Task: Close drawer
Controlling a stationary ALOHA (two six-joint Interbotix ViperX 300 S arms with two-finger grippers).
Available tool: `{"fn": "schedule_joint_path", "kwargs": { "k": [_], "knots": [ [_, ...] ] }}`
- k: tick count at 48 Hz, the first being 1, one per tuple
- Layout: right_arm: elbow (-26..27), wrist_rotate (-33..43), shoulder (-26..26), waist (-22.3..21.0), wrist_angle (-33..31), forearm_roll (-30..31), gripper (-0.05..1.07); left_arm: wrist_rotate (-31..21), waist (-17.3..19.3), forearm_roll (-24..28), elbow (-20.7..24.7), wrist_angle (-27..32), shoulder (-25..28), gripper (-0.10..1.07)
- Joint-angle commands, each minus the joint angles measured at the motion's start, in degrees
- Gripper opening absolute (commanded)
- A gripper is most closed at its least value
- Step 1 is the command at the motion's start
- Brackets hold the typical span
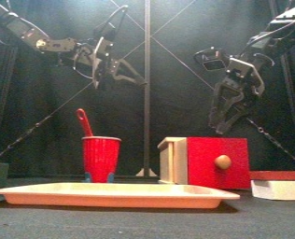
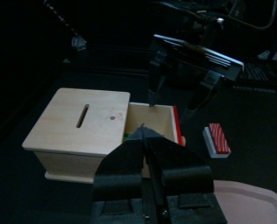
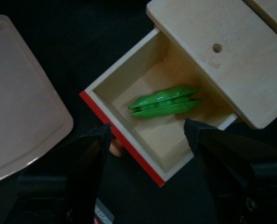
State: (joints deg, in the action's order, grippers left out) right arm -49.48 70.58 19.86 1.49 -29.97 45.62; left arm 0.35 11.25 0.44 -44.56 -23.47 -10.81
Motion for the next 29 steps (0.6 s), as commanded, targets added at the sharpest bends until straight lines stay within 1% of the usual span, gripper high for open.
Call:
{"fn": "schedule_joint_path", "kwargs": {
  "k": [1,5,9,13,16,19,24,29],
  "knots": [
    [1.1,-0.1,1.8,0.2,0.3,0.4,0.96,-0.1,0.4,-0.2,0.6,-0.5,-0.5,0.37],
    [1.0,0.0,2.5,0.2,0.3,0.6,0.94,-0.2,0.5,-1.0,0.6,-1.2,-0.4,0.37],
    [0.7,-0.1,3.3,0.2,0.4,0.5,0.90,-0.3,0.8,-2.8,0.7,-2.7,-0.4,0.37],
    [0.3,-0.1,4.1,0.2,0.4,0.6,0.82,-0.2,1.1,-6.4,1.0,-5.3,-0.1,0.37],
    [0.0,-0.4,4.7,0.2,0.5,0.6,0.76,-0.1,2.2,-10.2,1.0,-8.4,0.5,0.37],
    [-0.4,-0.4,5.1,0.2,0.6,0.6,0.70,0.0,3.0,-12.8,1.1,-11.0,1.4,0.37],
    [-1.3,-0.5,6.2,0.2,1.0,0.6,0.58,-0.1,4.0,-16.1,2.0,-13.4,2.9,0.39],
    [-2.4,-0.4,7.2,0.2,1.2,0.4,0.51,-0.1,5.3,-18.2,5.3,-13.3,5.1,0.40]
  ]
}}
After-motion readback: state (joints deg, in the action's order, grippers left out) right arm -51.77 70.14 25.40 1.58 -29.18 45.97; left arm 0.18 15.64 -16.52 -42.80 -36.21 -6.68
